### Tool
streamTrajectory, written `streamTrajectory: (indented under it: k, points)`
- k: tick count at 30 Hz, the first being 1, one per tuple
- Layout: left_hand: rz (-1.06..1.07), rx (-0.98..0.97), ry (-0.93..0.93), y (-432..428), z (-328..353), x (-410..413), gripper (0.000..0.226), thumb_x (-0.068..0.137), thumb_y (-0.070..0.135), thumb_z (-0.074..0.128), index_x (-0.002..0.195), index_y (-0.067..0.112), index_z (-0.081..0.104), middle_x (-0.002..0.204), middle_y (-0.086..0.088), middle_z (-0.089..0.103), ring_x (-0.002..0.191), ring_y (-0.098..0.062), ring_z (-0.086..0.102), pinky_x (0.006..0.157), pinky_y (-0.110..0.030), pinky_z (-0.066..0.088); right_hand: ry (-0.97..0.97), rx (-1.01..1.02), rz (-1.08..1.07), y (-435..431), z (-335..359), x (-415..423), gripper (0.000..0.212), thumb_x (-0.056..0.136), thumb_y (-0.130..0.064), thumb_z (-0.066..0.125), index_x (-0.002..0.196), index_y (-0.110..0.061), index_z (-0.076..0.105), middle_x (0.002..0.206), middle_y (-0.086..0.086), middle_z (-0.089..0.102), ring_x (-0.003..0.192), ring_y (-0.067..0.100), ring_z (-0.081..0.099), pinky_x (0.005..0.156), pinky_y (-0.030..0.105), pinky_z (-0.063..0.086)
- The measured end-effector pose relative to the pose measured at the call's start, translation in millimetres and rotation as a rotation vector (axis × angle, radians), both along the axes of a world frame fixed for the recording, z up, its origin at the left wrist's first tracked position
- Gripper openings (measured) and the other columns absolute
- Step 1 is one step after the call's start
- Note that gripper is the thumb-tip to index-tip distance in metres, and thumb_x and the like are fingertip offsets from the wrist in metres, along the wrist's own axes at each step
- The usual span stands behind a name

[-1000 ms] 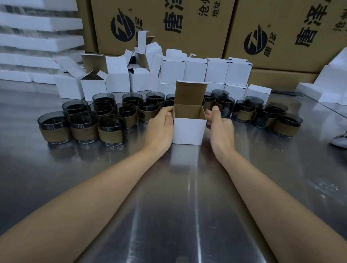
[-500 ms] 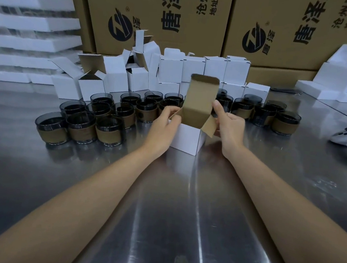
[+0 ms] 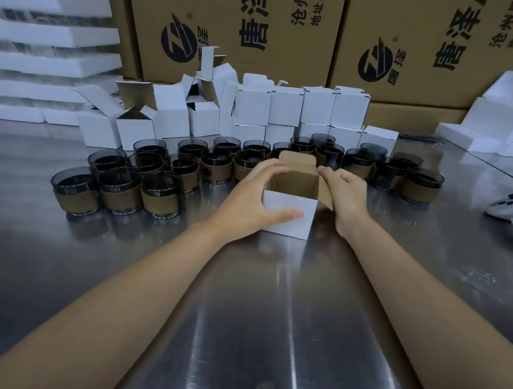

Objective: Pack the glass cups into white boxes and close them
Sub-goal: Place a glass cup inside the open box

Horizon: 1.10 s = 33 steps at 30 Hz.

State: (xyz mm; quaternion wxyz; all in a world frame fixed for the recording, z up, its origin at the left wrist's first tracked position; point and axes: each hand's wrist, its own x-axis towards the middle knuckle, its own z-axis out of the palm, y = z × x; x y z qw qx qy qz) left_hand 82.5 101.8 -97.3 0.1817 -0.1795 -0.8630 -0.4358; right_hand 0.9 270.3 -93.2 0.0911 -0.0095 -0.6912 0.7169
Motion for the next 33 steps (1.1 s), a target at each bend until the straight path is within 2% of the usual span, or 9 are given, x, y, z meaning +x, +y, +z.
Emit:
streamTrajectory:
  k: [3, 5, 9, 11, 14, 18, 22, 29, 33]
  points:
    - [0.054, -0.040, 0.028, -1, 0, -5, 0.080, 0.069, 0.040, 0.085, 0.138, 0.022, 0.046, 0.139, 0.016, 0.040, 0.122, 0.020, 0.032, 0.098, 0.004, 0.018, 0.166, 0.120, -0.142, 6, -7, -8, 0.043, 0.094, -0.020, 0.061, 0.055, -0.010, 0.043, 0.056, -0.001, 0.040, 0.060, 0.011, 0.039, 0.061, 0.021, 0.035]
    - [0.102, -0.015, 0.045, -1, -1, -9, 0.088, 0.066, 0.043, 0.086, 0.140, 0.023, 0.043, 0.136, 0.018, 0.042, 0.115, 0.025, 0.033, 0.093, 0.007, 0.019, 0.244, 0.254, -0.186, 10, -6, -17, 0.035, 0.097, -0.022, 0.056, 0.067, -0.003, 0.055, 0.065, 0.003, 0.053, 0.069, 0.013, 0.047, 0.064, 0.020, 0.038]
    - [0.162, 0.003, 0.043, -2, -1, -18, 0.098, 0.063, 0.048, 0.086, 0.144, 0.026, 0.038, 0.140, 0.016, 0.043, 0.124, 0.004, 0.038, 0.097, -0.003, 0.026, 0.319, 0.545, -0.186, 12, -10, -41, 0.019, 0.096, -0.009, 0.052, 0.105, -0.004, 0.068, 0.111, 0.011, 0.063, 0.100, 0.019, 0.057, 0.084, 0.024, 0.042]
    - [0.166, -0.002, 0.048, -2, -2, -23, 0.096, 0.064, 0.048, 0.086, 0.144, 0.026, 0.039, 0.141, 0.015, 0.043, 0.127, 0.001, 0.039, 0.101, -0.010, 0.028, 0.363, 0.716, -0.145, 9, -14, -52, 0.028, 0.095, -0.006, 0.051, 0.120, -0.011, 0.062, 0.126, 0.005, 0.056, 0.106, 0.020, 0.057, 0.088, 0.033, 0.046]
    - [0.170, 0.000, 0.066, -3, -5, -29, 0.091, 0.065, 0.047, 0.085, 0.141, 0.026, 0.041, 0.140, 0.017, 0.042, 0.129, 0.003, 0.038, 0.097, -0.001, 0.024, 0.397, 0.965, -0.120, 7, -15, -67, 0.043, 0.093, -0.010, 0.047, 0.135, -0.021, 0.050, 0.140, -0.006, 0.043, 0.115, 0.022, 0.053, 0.086, 0.035, 0.045]
    - [0.181, 0.010, 0.078, -6, -10, -35, 0.091, 0.065, 0.048, 0.085, 0.141, 0.025, 0.041, 0.140, 0.018, 0.038, 0.127, 0.007, 0.034, 0.096, 0.002, 0.021, 0.261, 1.067, 0.009, 4, -13, -88, 0.069, 0.093, -0.020, 0.053, 0.154, -0.023, 0.020, 0.159, -0.004, 0.018, 0.133, 0.026, 0.041, 0.097, 0.041, 0.042]
    - [0.197, 0.019, 0.064, -8, -10, -39, 0.091, 0.068, 0.046, 0.084, 0.143, 0.023, 0.038, 0.144, 0.016, 0.036, 0.132, 0.002, 0.032, 0.104, -0.013, 0.024, 0.246, 1.147, -0.008, 1, -14, -89, 0.075, 0.089, -0.026, 0.057, 0.153, -0.023, 0.019, 0.149, 0.004, 0.028, 0.116, 0.035, 0.053, 0.087, 0.043, 0.044]
    - [0.250, 0.059, 0.055, -8, -8, -35, 0.093, 0.069, 0.045, 0.083, 0.145, 0.021, 0.035, 0.147, 0.010, 0.037, 0.135, -0.006, 0.034, 0.111, -0.024, 0.029, 0.341, 0.986, -0.224, 2, -9, -62, 0.026, 0.089, -0.031, 0.060, 0.114, -0.026, 0.064, 0.121, 0.000, 0.060, 0.108, 0.026, 0.058, 0.077, 0.033, 0.041]
    - [0.268, 0.126, 0.038, -11, -8, -33, 0.094, 0.066, 0.042, 0.087, 0.144, 0.024, 0.037, 0.138, 0.012, 0.040, 0.132, -0.006, 0.037, 0.108, -0.021, 0.030, 0.340, 0.805, -0.174, 8, -12, -45, 0.018, 0.094, -0.037, 0.059, 0.097, -0.021, 0.068, 0.117, -0.001, 0.051, 0.102, 0.014, 0.054, 0.076, 0.031, 0.041]
